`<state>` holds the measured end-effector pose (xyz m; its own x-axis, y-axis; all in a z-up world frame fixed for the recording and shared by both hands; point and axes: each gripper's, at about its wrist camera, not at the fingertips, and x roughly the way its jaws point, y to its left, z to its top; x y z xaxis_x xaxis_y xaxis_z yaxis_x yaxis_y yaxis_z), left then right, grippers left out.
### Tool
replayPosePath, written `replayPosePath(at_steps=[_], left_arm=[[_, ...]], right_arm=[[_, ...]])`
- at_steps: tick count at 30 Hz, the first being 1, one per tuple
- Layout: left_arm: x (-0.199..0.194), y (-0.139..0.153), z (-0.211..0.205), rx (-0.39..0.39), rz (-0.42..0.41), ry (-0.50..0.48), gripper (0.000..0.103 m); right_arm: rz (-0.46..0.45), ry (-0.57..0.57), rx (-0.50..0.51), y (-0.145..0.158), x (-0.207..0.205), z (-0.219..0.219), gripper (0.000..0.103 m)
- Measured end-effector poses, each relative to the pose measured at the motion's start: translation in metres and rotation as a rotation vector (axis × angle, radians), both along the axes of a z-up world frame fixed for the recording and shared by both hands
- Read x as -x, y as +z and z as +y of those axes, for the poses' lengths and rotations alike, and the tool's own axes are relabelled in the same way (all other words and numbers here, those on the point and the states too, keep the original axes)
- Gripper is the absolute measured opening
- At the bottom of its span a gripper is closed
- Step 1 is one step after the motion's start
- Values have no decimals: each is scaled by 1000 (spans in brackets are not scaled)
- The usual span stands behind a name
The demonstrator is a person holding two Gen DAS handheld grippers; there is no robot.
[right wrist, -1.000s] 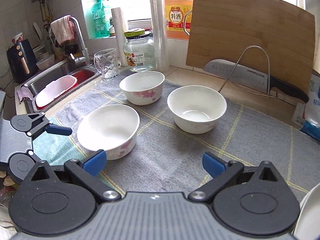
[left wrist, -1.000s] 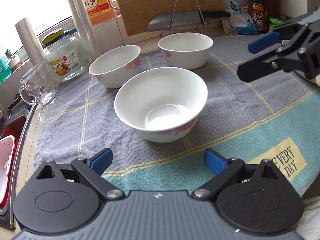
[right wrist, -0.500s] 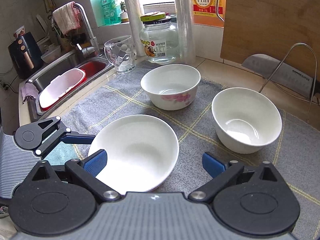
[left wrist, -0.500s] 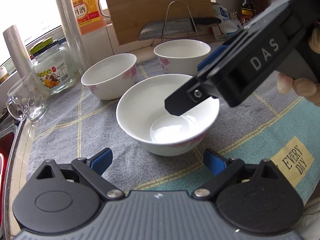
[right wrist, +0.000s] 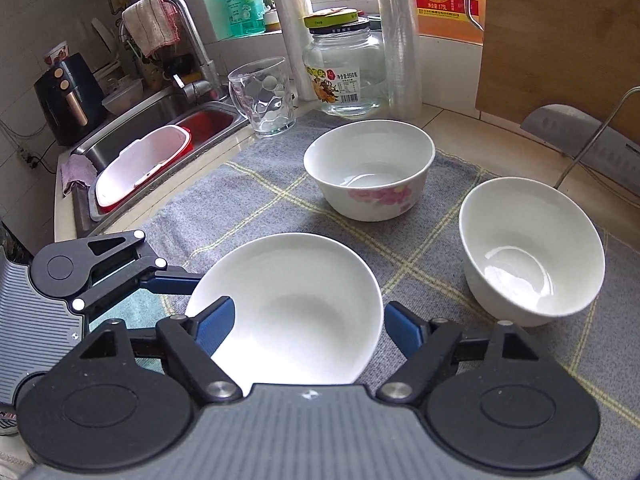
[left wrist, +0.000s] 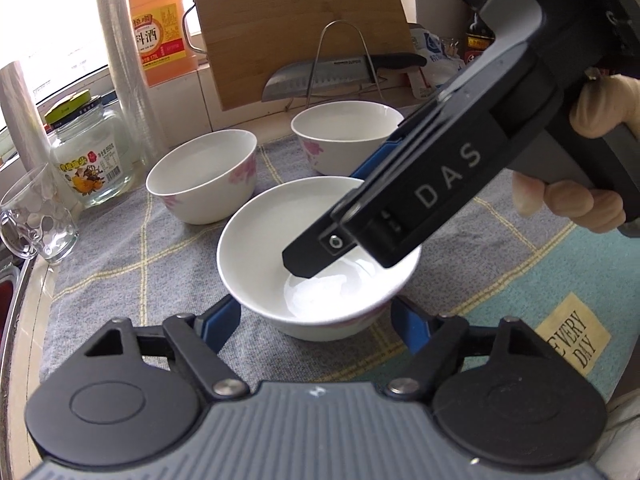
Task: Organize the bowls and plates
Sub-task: 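Grasp the white bowl rim with the right tool and lift it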
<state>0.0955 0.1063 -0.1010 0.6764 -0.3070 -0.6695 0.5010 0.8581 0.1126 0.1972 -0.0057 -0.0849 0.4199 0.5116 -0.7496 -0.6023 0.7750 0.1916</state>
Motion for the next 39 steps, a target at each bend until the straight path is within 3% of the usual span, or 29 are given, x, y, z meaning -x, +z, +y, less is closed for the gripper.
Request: replayPosePath(at_steps=[11,27,39], left_arm=[[1,1,2,-6,-4,-18,81],[0,12,0,-12,19,-39,81],[14,30,-33,6,39,-194,81]], right_arm=[[7,3,3,0,-5,3,76],[26,-13,1,5,-3,3,76],[17,-83,-8,29,33,-44,76]])
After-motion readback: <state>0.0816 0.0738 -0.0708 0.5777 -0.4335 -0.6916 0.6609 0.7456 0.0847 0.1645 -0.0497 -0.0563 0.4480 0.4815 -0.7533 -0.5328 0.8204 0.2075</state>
